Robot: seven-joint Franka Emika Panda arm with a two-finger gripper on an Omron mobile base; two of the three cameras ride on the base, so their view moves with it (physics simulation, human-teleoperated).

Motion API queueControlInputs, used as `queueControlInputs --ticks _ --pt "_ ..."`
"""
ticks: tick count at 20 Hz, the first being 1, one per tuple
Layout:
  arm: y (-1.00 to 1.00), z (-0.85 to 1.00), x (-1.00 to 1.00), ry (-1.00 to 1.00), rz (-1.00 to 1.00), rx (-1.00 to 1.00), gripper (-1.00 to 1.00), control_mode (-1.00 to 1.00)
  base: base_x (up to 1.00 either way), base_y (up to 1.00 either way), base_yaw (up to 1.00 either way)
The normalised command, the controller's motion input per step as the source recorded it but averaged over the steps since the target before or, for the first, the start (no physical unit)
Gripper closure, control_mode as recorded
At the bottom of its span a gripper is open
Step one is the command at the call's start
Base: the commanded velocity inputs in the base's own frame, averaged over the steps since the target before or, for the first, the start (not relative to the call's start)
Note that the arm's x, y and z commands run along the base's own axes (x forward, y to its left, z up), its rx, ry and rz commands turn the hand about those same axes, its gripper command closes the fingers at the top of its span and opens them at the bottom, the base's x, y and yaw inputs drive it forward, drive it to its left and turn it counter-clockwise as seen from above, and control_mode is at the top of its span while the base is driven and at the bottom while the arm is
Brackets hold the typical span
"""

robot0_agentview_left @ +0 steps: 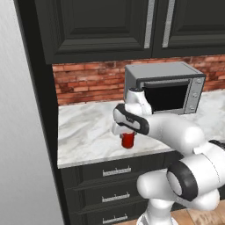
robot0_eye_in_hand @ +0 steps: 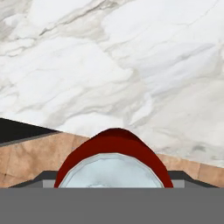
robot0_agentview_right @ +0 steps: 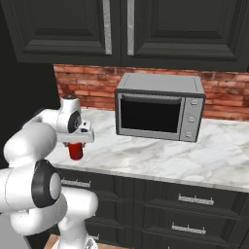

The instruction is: Four empty soda cans are scattered around the kitchen. Gather all the cans and cluster them next to the stove for recycling.

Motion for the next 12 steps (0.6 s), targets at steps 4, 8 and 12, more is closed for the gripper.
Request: queueControlInputs --ticks 4,8,12 --pt "-0.47 0.16 -0.49 0.0 -0.08 0.0 1.0 -1.0 0.0 0.0 0.0" --pt "-0.32 0.13 -0.28 0.0 -0.08 0.0 1.0 -1.0 0.0 0.0 0.0" --pt "-0.22 0.23 -0.05 0.0 -0.05 0.0 1.0 -1.0 0.0 0.0 0.0"
